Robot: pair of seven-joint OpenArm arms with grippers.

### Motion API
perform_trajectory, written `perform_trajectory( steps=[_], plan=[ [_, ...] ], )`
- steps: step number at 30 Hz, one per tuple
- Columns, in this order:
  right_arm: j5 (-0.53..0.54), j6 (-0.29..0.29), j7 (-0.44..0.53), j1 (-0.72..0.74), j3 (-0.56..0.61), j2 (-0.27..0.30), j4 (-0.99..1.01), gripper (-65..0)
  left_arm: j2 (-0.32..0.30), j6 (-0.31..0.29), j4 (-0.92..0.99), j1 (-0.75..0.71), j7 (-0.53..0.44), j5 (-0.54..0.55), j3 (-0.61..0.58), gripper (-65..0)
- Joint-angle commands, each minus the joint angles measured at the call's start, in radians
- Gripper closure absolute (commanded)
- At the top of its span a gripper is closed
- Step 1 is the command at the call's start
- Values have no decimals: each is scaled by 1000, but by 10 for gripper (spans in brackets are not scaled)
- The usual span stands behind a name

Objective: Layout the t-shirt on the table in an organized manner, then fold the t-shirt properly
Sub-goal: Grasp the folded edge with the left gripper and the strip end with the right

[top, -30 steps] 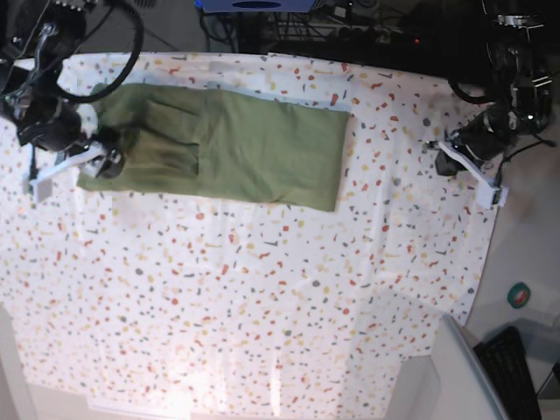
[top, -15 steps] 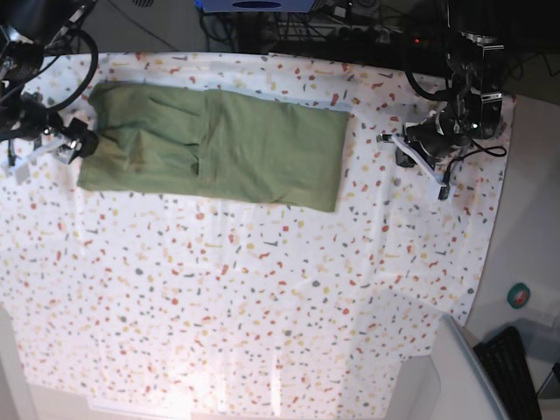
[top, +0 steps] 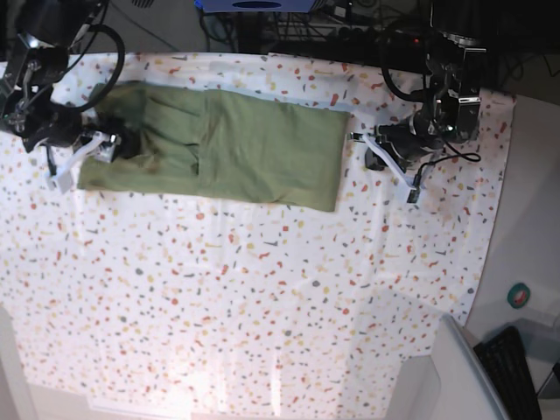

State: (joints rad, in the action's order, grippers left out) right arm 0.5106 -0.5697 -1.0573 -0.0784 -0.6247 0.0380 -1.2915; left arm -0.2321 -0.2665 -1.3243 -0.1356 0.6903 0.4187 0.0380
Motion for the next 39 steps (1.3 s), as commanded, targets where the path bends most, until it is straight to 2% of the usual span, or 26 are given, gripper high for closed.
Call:
perform_trajectory(
  steps=[1, 3, 6, 9, 15, 17, 20, 22, 27, 31, 39],
  plan=[
    [1, -9, -13, 2, 7, 3, -4, -548, 3, -4, -21, -2, 18, -8, 0, 0],
    [1, -9, -14, 2, 10, -11, -9, -530, 6, -4, -37, -6, 18, -8, 0, 0],
    [1, -11, -14, 1, 12, -14, -9, -470, 23, -4, -51, -8, 19, -8, -2, 0],
    [3, -11, -14, 1, 2, -11, -9, -458, 24, -4, -48, -8, 19, -8, -2, 0],
    [185, -11, -13, -30, 12, 26, -3, -446, 23, -4, -42, -9, 19, -8, -2, 0],
    [184, -11, -10, -30, 12, 23, -3, -429, 23, -4, -42, -9, 19, -8, -2, 0],
    [171, -9, -7, -24, 6, 29, -1, -320, 24, -4, -47, -11, 19, -8, -10, 0],
    [171, -9, -7, -8, 4, 49, -1, -254, 24, -4, -48, -11, 19, -8, -59, 0],
    [148, -5, -5, 38, 6, 107, 52, -141, 27, -4, -45, -8, 19, -5, -188, 0],
    [98, -5, -7, 71, 9, 142, 112, 0, 69, -4, -39, 7, 19, -8, -214, 0],
    [6, -5, -7, 96, 9, 147, 109, 0, 152, -4, 13, 93, 24, -8, -223, 0]
  ],
)
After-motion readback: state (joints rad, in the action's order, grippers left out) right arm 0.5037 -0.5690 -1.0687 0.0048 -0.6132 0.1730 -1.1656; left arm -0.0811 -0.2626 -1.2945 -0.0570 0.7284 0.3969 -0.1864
